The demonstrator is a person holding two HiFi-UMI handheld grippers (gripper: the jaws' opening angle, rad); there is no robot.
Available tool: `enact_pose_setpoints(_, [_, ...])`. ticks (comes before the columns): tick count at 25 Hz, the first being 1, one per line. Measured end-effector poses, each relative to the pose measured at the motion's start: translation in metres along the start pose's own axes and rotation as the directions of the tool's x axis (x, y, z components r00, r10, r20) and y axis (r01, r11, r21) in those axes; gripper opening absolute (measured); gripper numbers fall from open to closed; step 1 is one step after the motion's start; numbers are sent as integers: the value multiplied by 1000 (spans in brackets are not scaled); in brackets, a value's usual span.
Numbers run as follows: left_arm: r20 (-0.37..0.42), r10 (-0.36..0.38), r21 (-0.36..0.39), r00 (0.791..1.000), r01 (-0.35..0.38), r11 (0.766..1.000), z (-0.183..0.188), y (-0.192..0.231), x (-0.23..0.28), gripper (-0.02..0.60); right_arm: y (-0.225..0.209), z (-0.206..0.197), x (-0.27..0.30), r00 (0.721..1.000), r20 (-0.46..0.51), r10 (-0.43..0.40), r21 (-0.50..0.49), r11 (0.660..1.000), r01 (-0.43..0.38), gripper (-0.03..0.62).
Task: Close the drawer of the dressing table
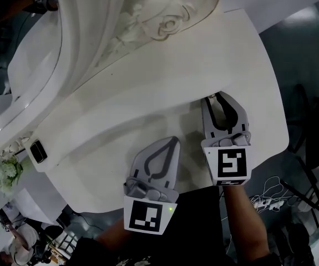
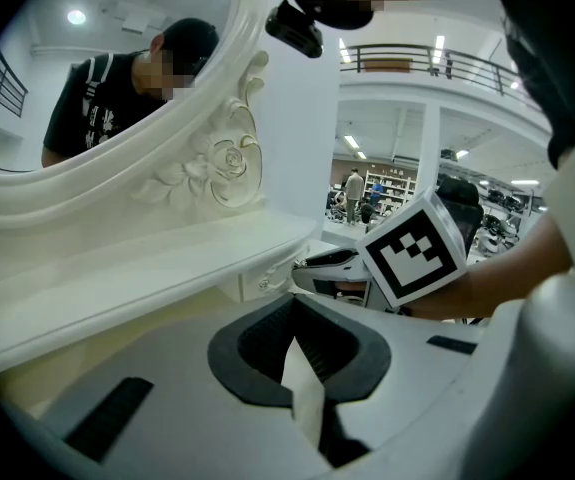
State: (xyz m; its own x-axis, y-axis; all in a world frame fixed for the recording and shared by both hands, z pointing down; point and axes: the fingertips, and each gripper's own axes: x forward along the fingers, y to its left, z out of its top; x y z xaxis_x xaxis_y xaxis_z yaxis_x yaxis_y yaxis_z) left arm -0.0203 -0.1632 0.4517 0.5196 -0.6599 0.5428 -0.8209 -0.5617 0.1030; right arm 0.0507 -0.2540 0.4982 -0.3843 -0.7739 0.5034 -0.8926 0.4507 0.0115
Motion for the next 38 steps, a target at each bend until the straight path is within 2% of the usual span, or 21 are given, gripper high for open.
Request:
enact_pose_setpoints(17, [16, 34, 5, 999, -34, 999, 0, -5, -9, 1, 0, 5, 10, 1000, 9, -1, -38, 999, 1, 89])
enact_pose_setpoints(18, [22, 42, 8, 999, -42, 999, 1, -5, -11, 1, 1, 6, 10, 1000, 13, 6, -48, 999, -5, 114])
enact_pose_setpoints(19, [27, 50, 11, 998, -50, 999, 1, -5, -13, 0, 2, 6, 10, 1000, 17, 11, -56, 998, -10, 166])
enact_pose_setpoints(20, [31, 58, 15, 998, -59, 998, 2, -4, -16, 0, 2, 6, 10, 1000, 18, 14, -62, 998, -12, 181])
enact_pose_setpoints(25, [54, 93, 15, 994, -94, 995, 8, -4, -27, 1, -8, -5, -8, 1000, -2, -18, -64, 998, 17, 190])
enact_pose_setpoints(26, [59, 100, 18, 993, -101, 995, 9, -5, -29, 0, -11, -5, -16, 999, 8, -36, -69, 997, 37, 184])
enact_pose_setpoints(27, [65, 110, 17, 992, -112, 994, 10, -5, -32, 1, -13, -3, -26, 998, 28, -56, -78, 995, 58, 139])
enact_pose_setpoints(28, [70, 123, 9, 990, -124, 992, 10, -5, -34, 0, -15, 2, -37, 996, 56, -73, -87, 993, 77, 44])
enact_pose_setpoints(29, [75, 136, -1, 988, -136, 991, 11, -6, -37, 1, -16, 6, -48, 993, 84, -80, -87, 992, 88, 6])
enact_pose_setpoints(32, [98, 163, -19, 982, -162, 987, 15, -13, -47, 0, -13, 12, -79, 992, 112, -61, -49, 997, 67, 0])
enact_pose_setpoints(38, [164, 188, 13, 968, -193, 981, 33, -41, -79, 0, 9, 29, -149, 986, 165, -24, -39, 999, 31, -2])
